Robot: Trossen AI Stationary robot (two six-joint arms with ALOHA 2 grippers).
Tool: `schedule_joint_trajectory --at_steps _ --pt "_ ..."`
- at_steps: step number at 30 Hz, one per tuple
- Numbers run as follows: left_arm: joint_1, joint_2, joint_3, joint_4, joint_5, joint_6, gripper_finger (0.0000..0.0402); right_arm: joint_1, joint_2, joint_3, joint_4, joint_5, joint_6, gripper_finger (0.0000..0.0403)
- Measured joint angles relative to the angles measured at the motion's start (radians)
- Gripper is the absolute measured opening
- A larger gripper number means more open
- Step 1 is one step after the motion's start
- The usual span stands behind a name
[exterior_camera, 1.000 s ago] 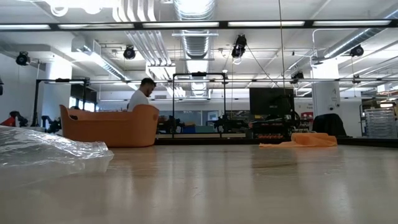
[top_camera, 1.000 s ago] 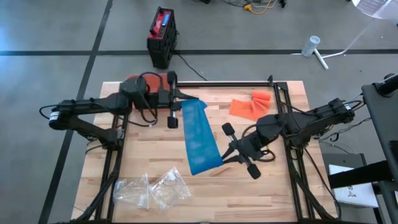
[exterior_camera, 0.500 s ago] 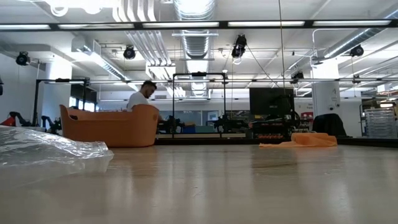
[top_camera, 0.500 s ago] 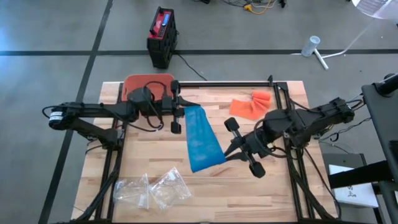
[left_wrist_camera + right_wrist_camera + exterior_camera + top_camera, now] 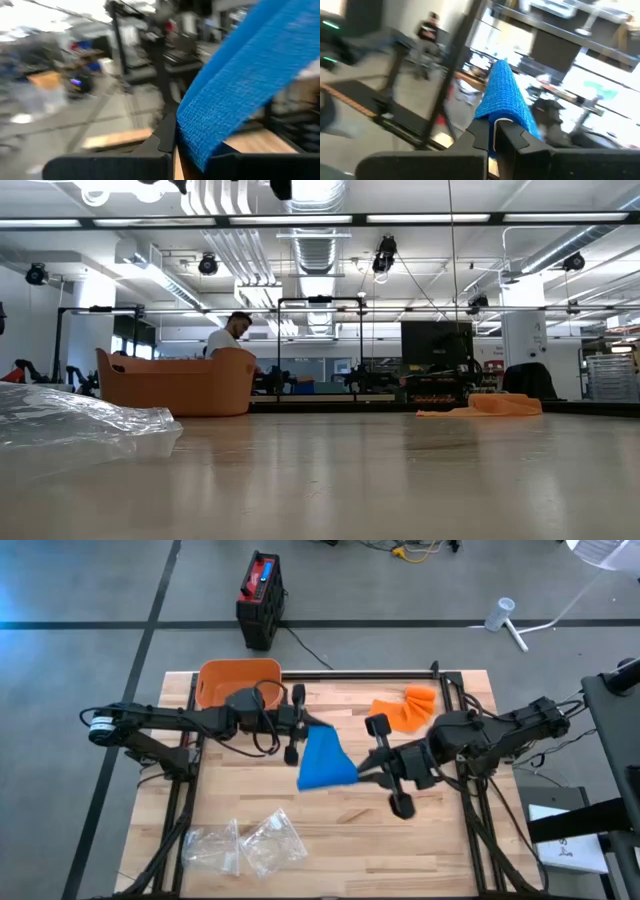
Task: Roll bandage
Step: Roll the blue bandage
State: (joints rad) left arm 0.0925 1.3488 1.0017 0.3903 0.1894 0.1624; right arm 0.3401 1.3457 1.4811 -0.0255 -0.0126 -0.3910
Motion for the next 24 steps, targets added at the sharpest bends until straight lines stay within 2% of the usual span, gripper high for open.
schedule_joint_trajectory --at_steps 4,13,16,24 --pt "-0.040 -0.011 -0.010 -0.058 0.045 -0.015 0.0000 0.000 -0.009 0.014 -0.035 0.094 -0.048 0.0003" --pt "-0.135 -0.100 -0.010 -0.226 0.021 0.000 0.0000 0.000 -0.016 0.053 -0.073 0.239 -0.091 0.0003" --pt "-0.158 -0.108 -0.010 -0.210 0.019 0.001 0.0000 0.000 -0.016 0.053 -0.075 0.304 -0.115 0.0003" --pt "-0.177 -0.143 -0.009 -0.181 0.017 0.060 0.0004 0.000 -0.008 0.053 -0.075 0.371 -0.164 0.0003"
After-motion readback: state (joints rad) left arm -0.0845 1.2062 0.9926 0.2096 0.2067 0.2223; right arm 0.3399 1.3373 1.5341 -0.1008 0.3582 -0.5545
